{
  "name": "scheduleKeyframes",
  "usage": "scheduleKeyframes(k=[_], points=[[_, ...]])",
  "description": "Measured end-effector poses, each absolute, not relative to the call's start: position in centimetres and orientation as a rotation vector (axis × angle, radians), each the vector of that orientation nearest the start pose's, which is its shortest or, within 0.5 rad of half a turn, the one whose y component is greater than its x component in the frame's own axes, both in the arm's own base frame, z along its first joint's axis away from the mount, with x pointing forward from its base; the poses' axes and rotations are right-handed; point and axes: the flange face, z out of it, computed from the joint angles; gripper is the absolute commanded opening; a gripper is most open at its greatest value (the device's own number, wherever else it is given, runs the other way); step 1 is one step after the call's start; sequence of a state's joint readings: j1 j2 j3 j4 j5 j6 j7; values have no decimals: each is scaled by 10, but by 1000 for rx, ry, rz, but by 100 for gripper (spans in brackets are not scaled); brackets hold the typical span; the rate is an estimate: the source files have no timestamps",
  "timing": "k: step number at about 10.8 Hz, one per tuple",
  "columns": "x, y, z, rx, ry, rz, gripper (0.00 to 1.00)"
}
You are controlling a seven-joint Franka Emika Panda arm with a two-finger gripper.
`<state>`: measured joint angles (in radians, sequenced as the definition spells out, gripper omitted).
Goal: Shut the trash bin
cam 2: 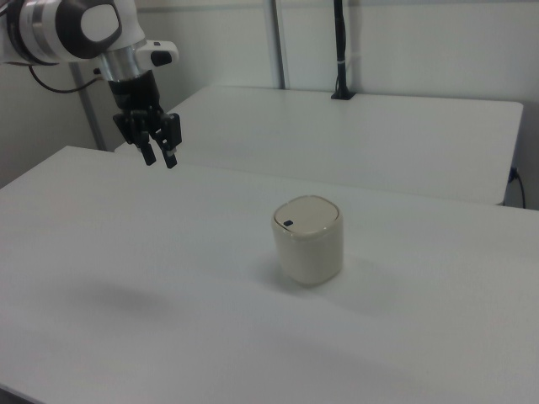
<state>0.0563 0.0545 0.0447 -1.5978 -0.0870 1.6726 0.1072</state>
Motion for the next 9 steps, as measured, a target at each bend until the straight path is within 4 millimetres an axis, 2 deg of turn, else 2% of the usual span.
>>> scheduleKeyframes(k=[9], points=[[573, 43, 590, -3208, -37, -5, 100]])
